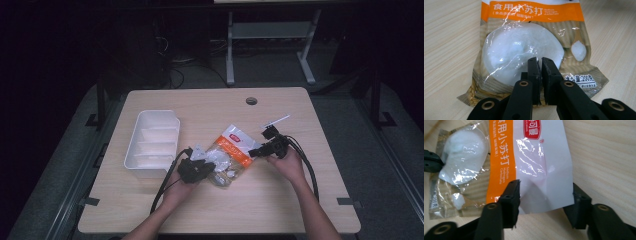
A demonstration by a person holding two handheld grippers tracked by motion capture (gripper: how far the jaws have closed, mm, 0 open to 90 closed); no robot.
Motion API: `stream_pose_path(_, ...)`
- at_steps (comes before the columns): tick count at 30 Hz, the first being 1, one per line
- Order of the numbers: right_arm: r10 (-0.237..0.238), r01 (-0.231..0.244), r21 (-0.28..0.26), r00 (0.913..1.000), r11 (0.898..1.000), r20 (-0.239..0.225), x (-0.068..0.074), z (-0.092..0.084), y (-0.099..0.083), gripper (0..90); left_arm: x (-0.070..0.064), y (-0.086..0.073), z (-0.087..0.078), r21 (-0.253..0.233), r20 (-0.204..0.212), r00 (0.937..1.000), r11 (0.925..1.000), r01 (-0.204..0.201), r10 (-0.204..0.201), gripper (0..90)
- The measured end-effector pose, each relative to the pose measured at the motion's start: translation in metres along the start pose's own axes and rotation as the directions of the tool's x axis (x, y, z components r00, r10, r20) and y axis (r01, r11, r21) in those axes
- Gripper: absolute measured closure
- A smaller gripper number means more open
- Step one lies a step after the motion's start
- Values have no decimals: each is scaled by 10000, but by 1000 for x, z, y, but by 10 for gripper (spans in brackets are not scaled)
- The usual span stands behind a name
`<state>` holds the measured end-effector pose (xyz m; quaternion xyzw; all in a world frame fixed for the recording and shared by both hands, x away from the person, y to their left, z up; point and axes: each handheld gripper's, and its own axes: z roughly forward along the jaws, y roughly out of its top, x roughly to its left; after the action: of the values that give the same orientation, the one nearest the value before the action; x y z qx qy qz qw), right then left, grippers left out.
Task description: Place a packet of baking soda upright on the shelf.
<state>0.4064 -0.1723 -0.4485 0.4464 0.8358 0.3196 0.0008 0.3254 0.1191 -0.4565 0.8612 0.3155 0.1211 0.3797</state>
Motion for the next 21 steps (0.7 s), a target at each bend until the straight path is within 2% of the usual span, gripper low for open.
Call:
stream_pose_path(1,-27,27,-54,10000,10000,-67,1,-1,0,607,0,0,0,-1,-13,10000,10000,-18,18,852)
stream_pose_path(2,-16,13,-125,9997,9999,-243,2,-2,1,618,0,0,0,5,-21,10000,10000,-31,31,852)
stream_pose_path(4,-64,60,-230,9998,9997,-169,5,-4,2,674,0,0,0,23,-20,10000,10000,-48,48,852)
stream_pose_path(6,-65,53,-341,9993,9994,-361,8,-6,2,720,0,-1,0,-2,-8,10000,10000,9,-9,852)
stream_pose_path(7,-88,77,-376,9995,9993,-300,9,-8,2,763,0,-1,0,-36,-12,10000,10000,41,-42,852)
stream_pose_path(9,-122,104,-491,9992,9987,-379,10,-9,2,784,0,-1,0,-47,-19,10000,10000,43,-43,852)
stream_pose_path(11,-114,57,-825,9975,9966,-695,13,-14,2,823,0,-1,0,-49,-20,10000,10000,58,-58,852)
stream_pose_path(12,-114,38,-886,9964,9961,-846,13,-14,2,817,0,-1,0,-42,-20,10000,10000,51,-51,852)
stream_pose_path(16,-41,-29,-808,9963,9967,-857,12,-12,2,746,0,-1,0,-24,-16,10000,10000,56,-57,852)
stream_pose_path(21,-13,-56,-860,9968,9963,-803,12,-3,-1,729,0,-1,0,-25,2,10000,10000,96,-96,848)
